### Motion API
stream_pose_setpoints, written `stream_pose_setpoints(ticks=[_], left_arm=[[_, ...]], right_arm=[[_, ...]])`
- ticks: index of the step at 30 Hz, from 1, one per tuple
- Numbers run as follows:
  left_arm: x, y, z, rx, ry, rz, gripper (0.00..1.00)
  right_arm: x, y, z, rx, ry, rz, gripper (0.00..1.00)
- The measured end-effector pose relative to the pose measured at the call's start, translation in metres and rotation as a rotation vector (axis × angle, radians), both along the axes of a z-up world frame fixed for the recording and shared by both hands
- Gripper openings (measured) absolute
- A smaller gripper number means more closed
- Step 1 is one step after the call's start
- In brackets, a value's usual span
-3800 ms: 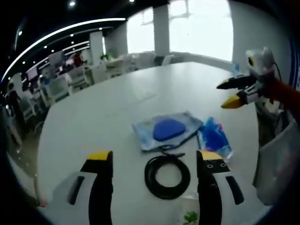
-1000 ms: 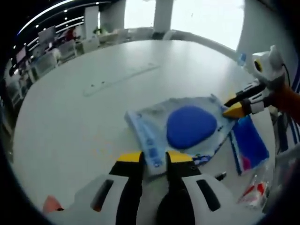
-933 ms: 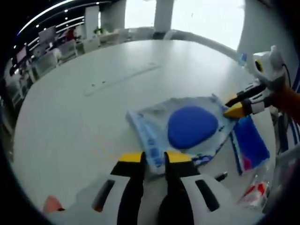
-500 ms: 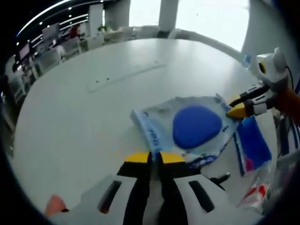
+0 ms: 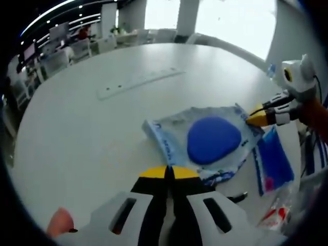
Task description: Arrange the tabletop items into an orderly group along one side of the table until the central work area is clear of visible clutter.
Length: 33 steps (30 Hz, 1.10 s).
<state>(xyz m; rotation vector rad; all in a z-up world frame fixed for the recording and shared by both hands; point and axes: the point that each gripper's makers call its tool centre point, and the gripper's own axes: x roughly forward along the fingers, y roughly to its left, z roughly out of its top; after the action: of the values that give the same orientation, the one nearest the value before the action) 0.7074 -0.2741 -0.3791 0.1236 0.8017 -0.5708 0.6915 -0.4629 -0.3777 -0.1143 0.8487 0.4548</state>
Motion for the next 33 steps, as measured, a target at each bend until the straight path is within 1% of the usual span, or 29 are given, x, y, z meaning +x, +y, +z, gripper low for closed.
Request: stream_pose_setpoints(ticks=[3,7,11,16,18,20,24,33], left_arm=[[-0.002,0.001,0.002,-0.006,0.004,0.006,0.0],[-0.003,0.001,0.008,-0.02,-0.004,0.014,0.0],[-0.001,0.001,0.014,-0.027,-0.015,0.019,0.0],[-0.002,0.001,0.016,-0.032,-0.018,0.025,0.0],[-0.002,0.001,0.015,-0.029,-0.018,0.027,0.0],[-0.003,0.002,0.014,-0.032,-0.011,0.033,0.0],[-0.004,0.003,0.012,-0.033,-0.007,0.038,0.0],[-0.005,0.001,0.006,-0.025,0.003,0.034,0.0]], right_arm=[[0.004,0.0,0.006,0.005,-0.015,-0.001,0.06],[0.013,0.001,0.016,0.001,-0.038,0.008,0.05],[0.021,0.001,0.023,-0.014,-0.062,0.022,0.05],[0.033,0.003,0.03,-0.043,-0.107,0.045,0.05],[0.037,0.005,0.03,-0.047,-0.114,0.055,0.05],[0.042,0.007,0.031,-0.065,-0.136,0.07,0.05],[0.051,0.009,0.028,-0.081,-0.151,0.085,0.05],[0.059,0.01,0.019,-0.094,-0.149,0.089,0.04]])
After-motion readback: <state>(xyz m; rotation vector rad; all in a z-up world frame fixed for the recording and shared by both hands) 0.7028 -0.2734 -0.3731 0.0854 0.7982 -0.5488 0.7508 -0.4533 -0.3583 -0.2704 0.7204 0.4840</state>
